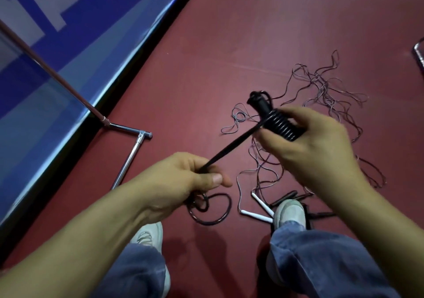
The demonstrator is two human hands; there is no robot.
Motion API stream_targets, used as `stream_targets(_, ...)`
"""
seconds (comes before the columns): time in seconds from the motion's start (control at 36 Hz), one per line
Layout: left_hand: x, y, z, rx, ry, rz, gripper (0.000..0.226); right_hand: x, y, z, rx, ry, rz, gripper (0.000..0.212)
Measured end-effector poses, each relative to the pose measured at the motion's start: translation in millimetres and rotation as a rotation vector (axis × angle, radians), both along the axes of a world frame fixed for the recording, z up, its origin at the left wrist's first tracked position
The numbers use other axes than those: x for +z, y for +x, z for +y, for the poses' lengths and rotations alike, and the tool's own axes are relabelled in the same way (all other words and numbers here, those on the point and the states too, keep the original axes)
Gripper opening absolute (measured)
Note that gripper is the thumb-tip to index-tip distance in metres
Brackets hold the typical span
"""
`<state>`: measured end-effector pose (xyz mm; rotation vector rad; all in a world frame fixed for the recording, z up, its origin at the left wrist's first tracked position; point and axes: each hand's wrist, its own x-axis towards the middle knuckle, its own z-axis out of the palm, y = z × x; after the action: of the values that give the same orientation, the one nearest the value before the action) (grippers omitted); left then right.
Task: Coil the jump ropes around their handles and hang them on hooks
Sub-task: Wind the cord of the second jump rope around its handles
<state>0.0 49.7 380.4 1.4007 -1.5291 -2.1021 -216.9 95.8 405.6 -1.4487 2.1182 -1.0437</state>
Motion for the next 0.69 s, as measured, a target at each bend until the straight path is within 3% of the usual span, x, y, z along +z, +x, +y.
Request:
stream_targets(0.11, 6.6, -5.3, 5.6, 0.002, 0.042, 0.348, 0.017, 10.1, -9.3, -3.2, -0.022, -0.030, -0.158, 0.017)
stream_targets(0.28, 9.4, -1.1, 6.3, -0.020, 0.115, 0.429, 0.021, 7.7, -13.5, -0.4, -0.009, -0.004, -0.265, 0.007)
stream_targets(0.33, 7.6, 2.9, 2.6, -0.096, 0.004, 0.338, 0.023, 5.9, -15.2, 0.7, -0.004, 0.021, -0.333, 0.006)
stream_targets(0.53, -3.5, 9.0, 2.9, -0.335, -0.654, -0.190, 0.054, 2.2, -13.7, 2.8, 0.035, 0.154, -0.635, 0.015)
stream_targets(0.69, -15.0, 15.2, -0.2, -0.347, -0.731, -0.440, 0.063, 3.1, -1.8, 5.2, 0.120, 0.195, -0.675, 0.037)
